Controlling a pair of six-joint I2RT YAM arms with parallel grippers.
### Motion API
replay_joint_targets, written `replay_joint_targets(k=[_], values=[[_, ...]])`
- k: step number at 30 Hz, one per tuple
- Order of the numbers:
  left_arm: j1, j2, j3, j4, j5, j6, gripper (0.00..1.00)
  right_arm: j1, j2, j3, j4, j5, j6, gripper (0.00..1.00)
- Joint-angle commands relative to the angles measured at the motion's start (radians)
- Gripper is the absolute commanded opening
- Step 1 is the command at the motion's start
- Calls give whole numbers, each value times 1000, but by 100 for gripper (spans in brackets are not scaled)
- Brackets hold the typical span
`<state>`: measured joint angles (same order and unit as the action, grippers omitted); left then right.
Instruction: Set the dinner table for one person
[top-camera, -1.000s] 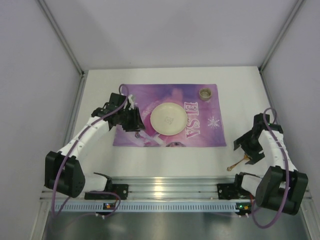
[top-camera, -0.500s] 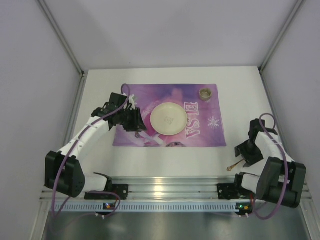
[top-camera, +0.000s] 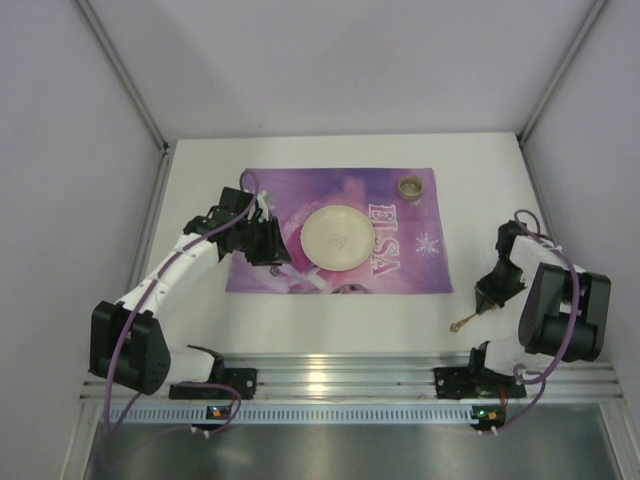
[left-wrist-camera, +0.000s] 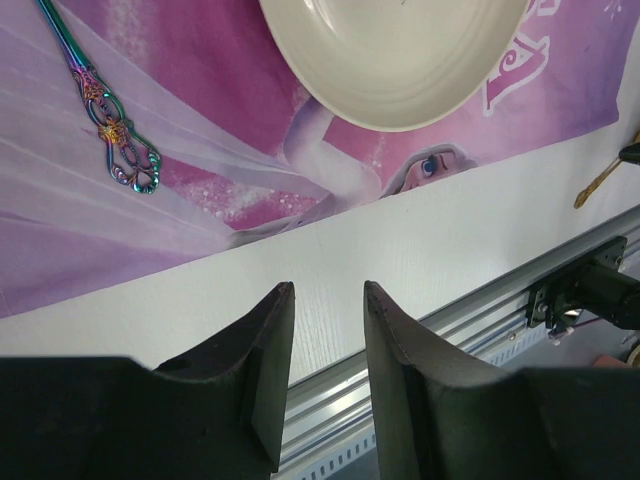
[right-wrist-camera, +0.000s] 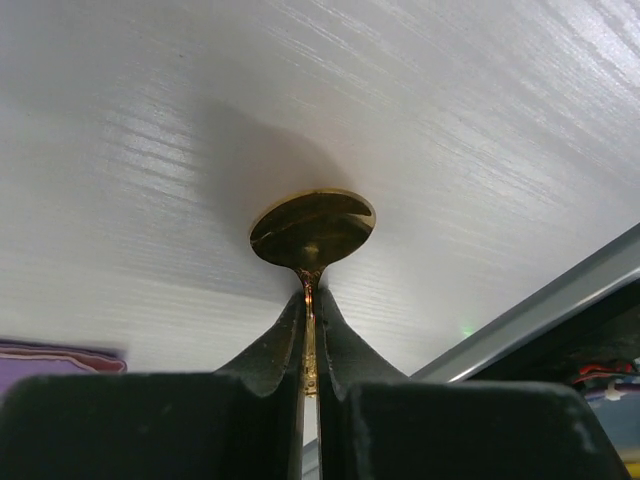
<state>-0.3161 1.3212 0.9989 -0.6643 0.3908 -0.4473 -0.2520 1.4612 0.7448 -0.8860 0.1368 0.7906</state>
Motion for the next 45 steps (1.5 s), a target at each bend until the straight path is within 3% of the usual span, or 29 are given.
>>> replay_joint_targets(k=[1, 13, 19, 21, 24, 32, 45], values=[[-1, 16, 46, -18, -24, -19, 39, -9, 100, 16, 216, 6, -17, 0], [-9, 99, 150, -58, -32, -5, 38, 63, 34, 435, 24, 138, -166, 0], [-12, 118, 184, -61, -32, 4, 38, 244, 68, 606, -7, -1, -256, 0], [-14, 119, 193, -64, -35, 9, 38, 380, 120, 687, 12, -64, -310, 0], [-14, 121, 210, -73, -55, 13, 38, 525, 192, 783, 6, -37, -407, 0], [-15, 87, 228, -112, -116, 13, 38, 661, 399, 852, -10, -78, -464, 0], [-15, 16, 205, -152, -181, -10, 38, 672, 603, 926, 18, -10, -496, 0]])
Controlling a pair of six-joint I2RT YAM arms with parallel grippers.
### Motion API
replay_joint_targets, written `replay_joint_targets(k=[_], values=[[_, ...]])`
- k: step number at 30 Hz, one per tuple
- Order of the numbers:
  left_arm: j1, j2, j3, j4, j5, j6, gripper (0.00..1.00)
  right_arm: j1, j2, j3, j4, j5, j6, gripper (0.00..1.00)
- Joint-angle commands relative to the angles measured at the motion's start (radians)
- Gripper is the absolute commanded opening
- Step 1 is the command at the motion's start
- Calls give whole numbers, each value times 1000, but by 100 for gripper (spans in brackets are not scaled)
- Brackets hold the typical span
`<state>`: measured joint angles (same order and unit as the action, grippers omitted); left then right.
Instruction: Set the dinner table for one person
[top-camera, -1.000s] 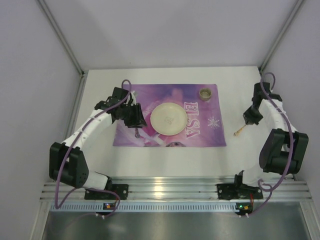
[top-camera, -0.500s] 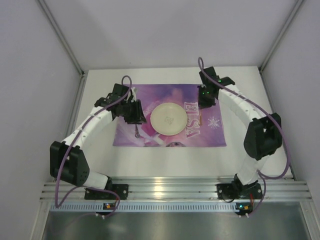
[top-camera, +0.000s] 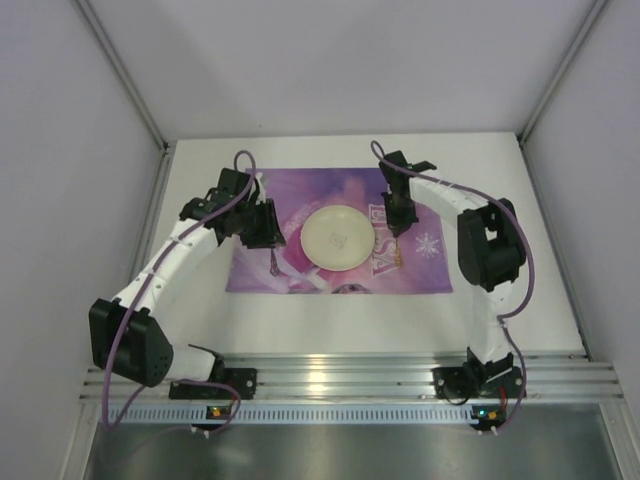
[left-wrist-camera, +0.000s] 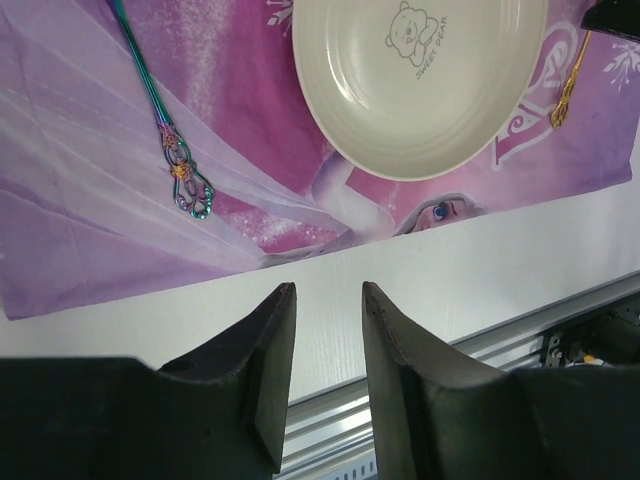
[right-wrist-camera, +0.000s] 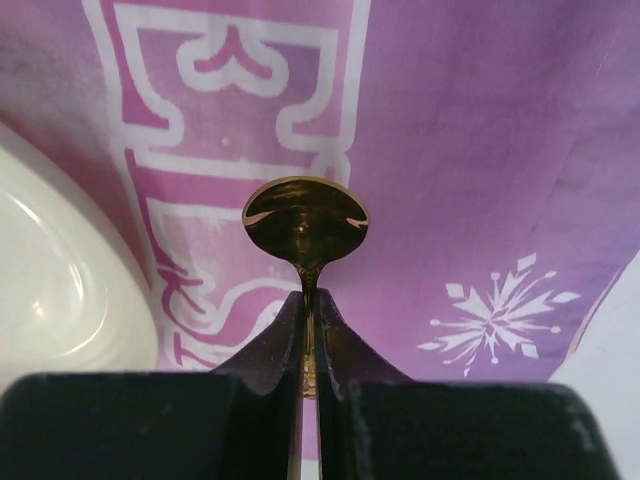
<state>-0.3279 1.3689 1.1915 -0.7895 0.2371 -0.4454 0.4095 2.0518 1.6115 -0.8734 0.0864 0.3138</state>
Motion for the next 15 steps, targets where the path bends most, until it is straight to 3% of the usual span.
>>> replay_joint_targets(k=[1, 4, 5, 9, 15], values=[[-3, -30, 13, -25, -27, -13, 38, 11, 19, 57, 7, 47, -15, 0], [-3, -30, 14, -27, -35, -18, 38, 9, 34, 59, 10, 73, 4, 0], [-3, -27, 19, -27, -35, -19, 38, 11, 33, 51, 14, 85, 13, 13], [-3, -14, 28, -25, -36, -19, 38, 9, 21, 39, 31, 104, 24, 38], [-3, 7, 59, -28, -47, -10, 38, 11, -85, 57, 33, 116, 28, 45]])
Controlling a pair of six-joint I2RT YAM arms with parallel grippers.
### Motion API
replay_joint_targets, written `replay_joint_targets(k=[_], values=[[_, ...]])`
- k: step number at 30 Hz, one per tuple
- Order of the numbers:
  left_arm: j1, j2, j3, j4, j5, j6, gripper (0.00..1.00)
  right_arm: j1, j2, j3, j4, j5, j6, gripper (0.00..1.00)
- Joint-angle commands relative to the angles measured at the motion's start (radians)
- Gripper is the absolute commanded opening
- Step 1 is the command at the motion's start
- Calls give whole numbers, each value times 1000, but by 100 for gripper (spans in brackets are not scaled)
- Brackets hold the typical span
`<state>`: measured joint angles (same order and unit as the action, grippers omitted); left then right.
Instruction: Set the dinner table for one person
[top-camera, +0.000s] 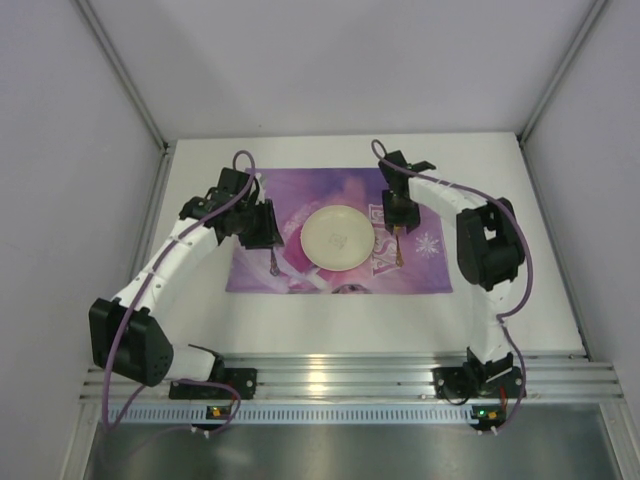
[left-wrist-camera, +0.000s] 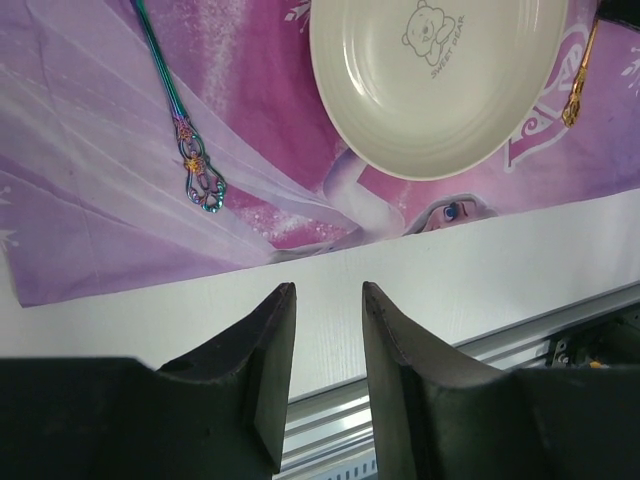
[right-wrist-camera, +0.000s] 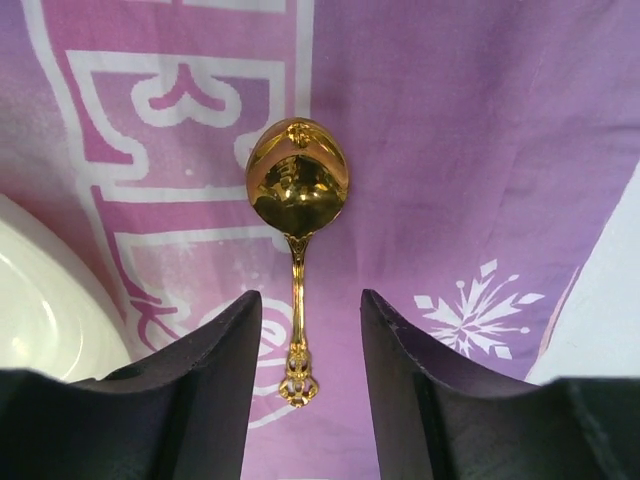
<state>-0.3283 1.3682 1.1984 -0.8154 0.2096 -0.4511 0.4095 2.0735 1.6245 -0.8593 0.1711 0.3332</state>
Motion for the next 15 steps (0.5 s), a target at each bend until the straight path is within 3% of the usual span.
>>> replay_joint_targets(k=[1, 4, 7, 9, 10, 12, 14, 15], values=[[-3, 8, 56, -2, -25, 0, 38, 9, -133, 44, 26, 27, 7, 45], [-3, 8, 69, -11, -70, 14, 42, 11, -313, 15, 95, -37, -25, 46], [-2, 5, 99, -34, -174, 19, 46, 28, -502, -31, 185, -111, -77, 51], [-2, -3, 115, -31, -243, 15, 47, 44, -625, -101, 248, -72, -98, 58], [-2, -6, 119, -22, -262, 17, 48, 49, -755, -142, 337, -62, -102, 62], [-3, -21, 133, -15, -345, 17, 49, 49, -889, -335, 466, -21, -65, 88], [-2, -43, 113, 18, -433, -10, 52, 51, -1074, -598, 690, 2, -53, 100], [-2, -79, 84, 50, -519, -14, 56, 49, -1134, -683, 818, 14, -75, 100]])
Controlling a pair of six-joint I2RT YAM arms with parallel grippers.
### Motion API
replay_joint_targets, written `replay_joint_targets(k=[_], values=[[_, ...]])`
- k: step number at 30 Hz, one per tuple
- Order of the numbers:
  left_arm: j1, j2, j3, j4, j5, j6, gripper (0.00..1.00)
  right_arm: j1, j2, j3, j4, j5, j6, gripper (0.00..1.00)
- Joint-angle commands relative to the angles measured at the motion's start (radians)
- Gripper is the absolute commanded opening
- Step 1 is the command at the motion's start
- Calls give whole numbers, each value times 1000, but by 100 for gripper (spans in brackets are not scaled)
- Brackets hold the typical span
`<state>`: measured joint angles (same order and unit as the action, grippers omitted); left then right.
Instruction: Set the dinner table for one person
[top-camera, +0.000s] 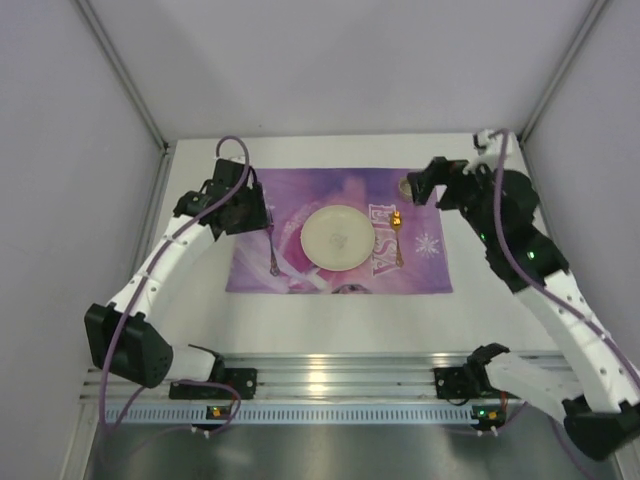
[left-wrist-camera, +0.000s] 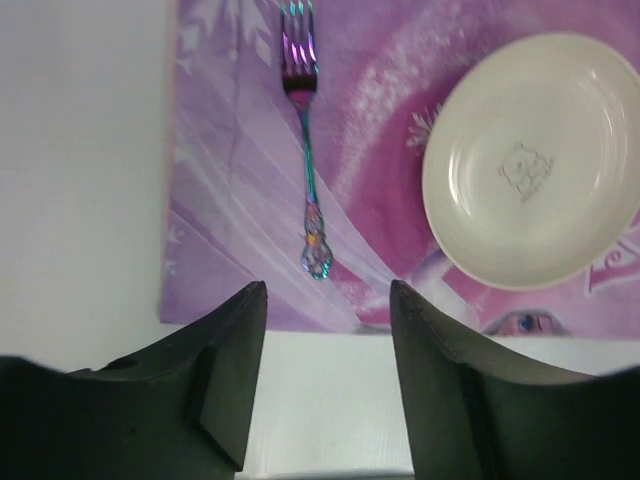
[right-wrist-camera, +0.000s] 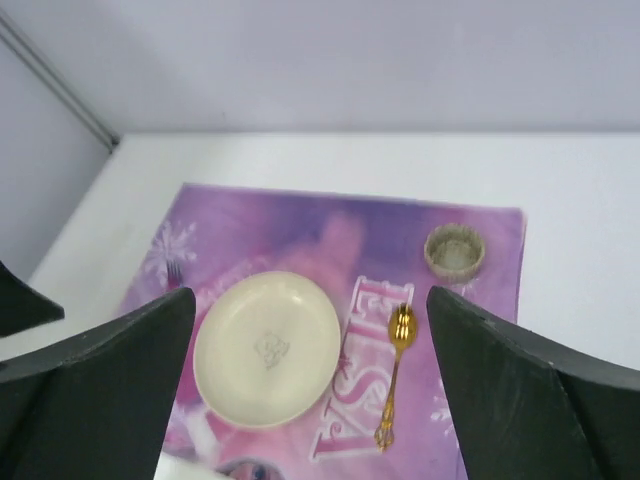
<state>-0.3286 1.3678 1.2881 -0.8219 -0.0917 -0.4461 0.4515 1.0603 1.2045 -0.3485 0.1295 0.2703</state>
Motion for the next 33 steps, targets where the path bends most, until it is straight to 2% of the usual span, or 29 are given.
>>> replay_joint_targets(k=[1, 2, 3, 4, 5, 8, 9, 11, 17, 19, 23, 26, 28, 30, 31, 33], values=[[-1, -105, -50, 116, -238, -7, 59, 7, -231, -340, 351, 59, -34, 100], [-3, -133, -176, 254, -265, 32, 61, 7, -284, -470, 400, 68, -49, 100], [-1, -194, -250, 347, -285, 52, 61, 9, -333, -521, 420, 99, -51, 100], [-1, -225, -389, 419, -334, 67, 62, 7, -412, -563, 427, 110, -48, 100], [-1, -252, -451, 555, -361, 101, 62, 7, -443, -623, 419, 117, -48, 100], [0, -351, -658, 737, -494, 153, 66, 7, -515, -666, 318, 98, -98, 100], [3, -380, -705, 862, -529, 168, 70, 7, -529, -674, 298, 91, -118, 100], [32, -394, -816, 990, -508, 249, 72, 9, -569, -691, 254, 96, -128, 100], [140, -261, -926, 1275, -447, 323, 71, 9, -631, -692, 169, 81, -132, 100], [167, -213, -960, 1424, -367, 333, 71, 7, -628, -683, 137, 67, -138, 100], [212, -25, -941, 1605, -261, 371, 70, 7, -615, -652, 102, 35, -137, 100], [221, 98, -921, 1745, -240, 400, 68, 6, -592, -629, 71, 15, -123, 100], [238, 151, -891, 1719, -229, 376, 67, 7, -579, -609, 49, 41, -91, 100], [253, 200, -921, 1871, -208, 383, 68, 7, -573, -599, 39, 91, -42, 100], [291, 183, -940, 1856, -109, 363, 69, 7, -571, -594, 39, 99, -34, 100], [304, 191, -978, 1920, -68, 362, 70, 7, -562, -585, 37, 124, -5, 100]])
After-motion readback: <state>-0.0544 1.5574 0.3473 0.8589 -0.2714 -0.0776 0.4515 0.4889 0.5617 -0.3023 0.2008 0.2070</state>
